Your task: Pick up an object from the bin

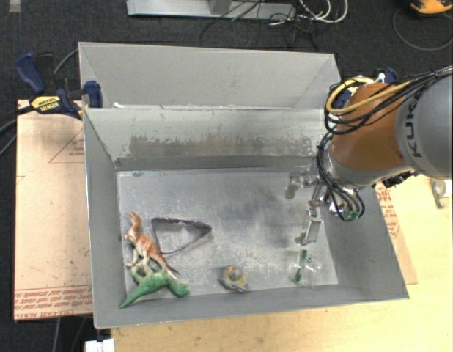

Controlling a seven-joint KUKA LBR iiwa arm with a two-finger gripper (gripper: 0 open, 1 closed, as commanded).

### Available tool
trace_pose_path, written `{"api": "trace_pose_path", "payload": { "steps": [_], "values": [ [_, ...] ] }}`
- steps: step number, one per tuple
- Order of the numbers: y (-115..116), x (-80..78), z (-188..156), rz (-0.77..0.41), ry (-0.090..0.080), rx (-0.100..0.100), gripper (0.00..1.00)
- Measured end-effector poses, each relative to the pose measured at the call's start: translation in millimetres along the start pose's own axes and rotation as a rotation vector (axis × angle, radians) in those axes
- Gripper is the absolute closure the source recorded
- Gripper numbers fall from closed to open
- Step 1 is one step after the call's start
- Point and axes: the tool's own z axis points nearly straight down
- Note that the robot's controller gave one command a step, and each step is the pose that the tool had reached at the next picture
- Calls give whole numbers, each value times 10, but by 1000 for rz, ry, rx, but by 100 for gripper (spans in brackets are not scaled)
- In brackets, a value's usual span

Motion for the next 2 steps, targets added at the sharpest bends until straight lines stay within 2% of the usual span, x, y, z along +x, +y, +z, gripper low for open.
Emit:
{"api": "trace_pose_path", "payload": {
  "steps": [1,2],
  "values": [
    [201,377,450,-192,5,-1,0],
    [-192,811,388,-151,-9,1,0]
  ]
}}
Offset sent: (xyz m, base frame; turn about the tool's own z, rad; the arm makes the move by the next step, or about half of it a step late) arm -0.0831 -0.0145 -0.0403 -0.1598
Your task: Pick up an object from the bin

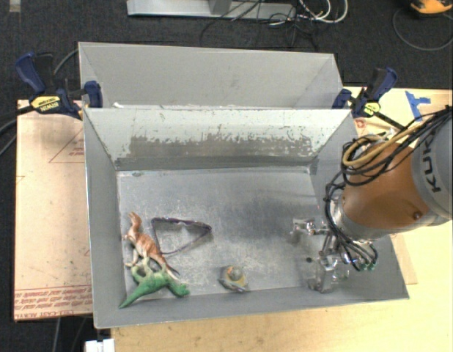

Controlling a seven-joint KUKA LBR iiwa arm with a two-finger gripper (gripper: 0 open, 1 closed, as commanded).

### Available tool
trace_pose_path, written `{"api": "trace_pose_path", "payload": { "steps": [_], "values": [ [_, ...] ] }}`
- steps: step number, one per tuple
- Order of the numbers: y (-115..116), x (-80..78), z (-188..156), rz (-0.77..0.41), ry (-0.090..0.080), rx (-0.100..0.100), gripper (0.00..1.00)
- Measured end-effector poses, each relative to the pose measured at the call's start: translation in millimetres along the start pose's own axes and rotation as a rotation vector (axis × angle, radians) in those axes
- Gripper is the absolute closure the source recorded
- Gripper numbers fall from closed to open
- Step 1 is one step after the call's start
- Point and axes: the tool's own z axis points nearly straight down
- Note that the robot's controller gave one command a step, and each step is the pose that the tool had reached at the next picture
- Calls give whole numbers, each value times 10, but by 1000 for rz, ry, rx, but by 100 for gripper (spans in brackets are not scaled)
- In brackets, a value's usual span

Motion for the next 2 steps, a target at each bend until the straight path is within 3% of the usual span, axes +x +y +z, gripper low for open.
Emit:
{"api": "trace_pose_path", "payload": {
  "steps": [1,2],
  "values": [
    [898,-222,-9,-2,10,-4,0],
    [1143,-247,-56,90,7,-4,0]
  ]
}}
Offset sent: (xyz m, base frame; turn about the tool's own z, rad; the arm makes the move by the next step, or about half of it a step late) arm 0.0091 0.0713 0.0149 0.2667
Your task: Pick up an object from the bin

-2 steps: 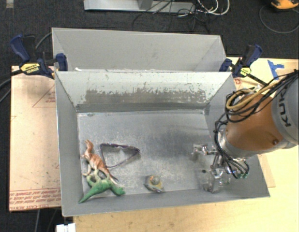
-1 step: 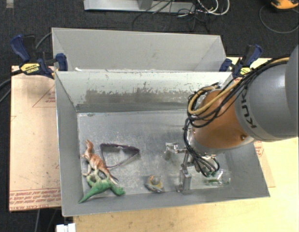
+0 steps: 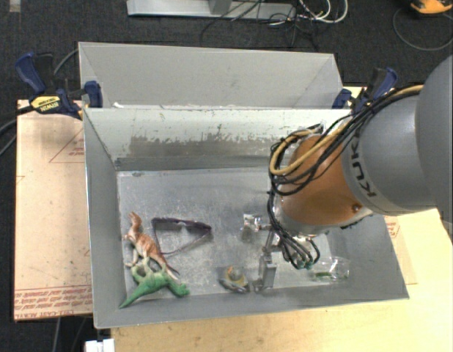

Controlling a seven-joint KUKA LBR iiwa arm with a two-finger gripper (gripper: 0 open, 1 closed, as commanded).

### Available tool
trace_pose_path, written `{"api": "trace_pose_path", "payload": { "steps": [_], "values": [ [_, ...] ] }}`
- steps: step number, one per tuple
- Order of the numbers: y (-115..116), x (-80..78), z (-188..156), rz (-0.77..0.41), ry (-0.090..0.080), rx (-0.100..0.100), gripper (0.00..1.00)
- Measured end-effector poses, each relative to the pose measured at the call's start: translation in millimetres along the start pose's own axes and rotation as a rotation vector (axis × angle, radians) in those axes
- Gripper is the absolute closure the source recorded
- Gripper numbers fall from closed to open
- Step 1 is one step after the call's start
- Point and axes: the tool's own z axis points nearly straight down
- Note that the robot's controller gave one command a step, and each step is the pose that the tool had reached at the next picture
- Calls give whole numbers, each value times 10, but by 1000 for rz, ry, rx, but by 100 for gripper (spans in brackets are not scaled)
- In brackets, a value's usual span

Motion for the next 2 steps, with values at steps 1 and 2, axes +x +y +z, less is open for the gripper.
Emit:
{"api": "trace_pose_path", "payload": {
  "steps": [1,2],
  "values": [
    [354,76,99,20,-4,-1,0],
    [534,135,82,-301,-14,-1,100]
  ]
}}
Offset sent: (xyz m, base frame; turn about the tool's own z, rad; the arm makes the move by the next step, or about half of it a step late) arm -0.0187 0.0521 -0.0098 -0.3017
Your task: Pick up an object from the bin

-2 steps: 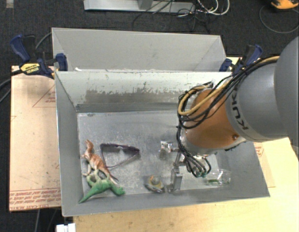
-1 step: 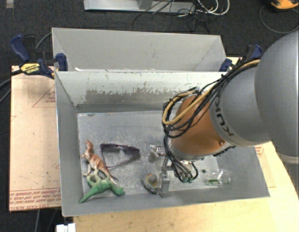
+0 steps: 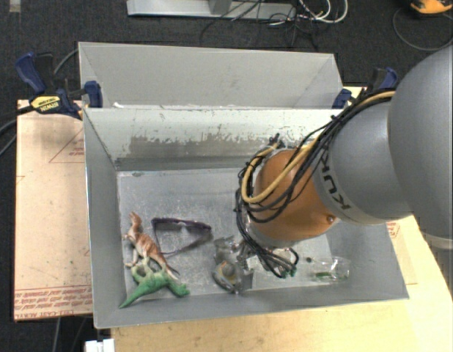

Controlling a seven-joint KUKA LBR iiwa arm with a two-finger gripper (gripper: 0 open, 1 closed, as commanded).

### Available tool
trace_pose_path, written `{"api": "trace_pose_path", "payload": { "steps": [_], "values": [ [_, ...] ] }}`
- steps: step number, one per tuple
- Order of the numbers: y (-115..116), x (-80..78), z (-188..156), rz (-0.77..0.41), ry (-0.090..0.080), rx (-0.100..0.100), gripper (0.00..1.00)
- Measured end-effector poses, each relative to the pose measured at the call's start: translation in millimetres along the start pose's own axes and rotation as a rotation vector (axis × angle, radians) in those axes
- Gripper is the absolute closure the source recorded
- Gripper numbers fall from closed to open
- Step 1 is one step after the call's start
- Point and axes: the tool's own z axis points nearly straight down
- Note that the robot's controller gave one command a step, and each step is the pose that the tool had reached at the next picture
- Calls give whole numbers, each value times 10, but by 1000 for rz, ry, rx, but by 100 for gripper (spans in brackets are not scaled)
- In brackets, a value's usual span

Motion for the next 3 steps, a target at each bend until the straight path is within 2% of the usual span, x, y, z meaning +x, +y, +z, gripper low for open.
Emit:
{"api": "trace_pose_path", "payload": {
  "steps": [2,3],
  "values": [
    [-82,-31,-52,-6,-2,-1,100],
    [-45,-33,-11,-11,0,-1,100]
  ]
}}
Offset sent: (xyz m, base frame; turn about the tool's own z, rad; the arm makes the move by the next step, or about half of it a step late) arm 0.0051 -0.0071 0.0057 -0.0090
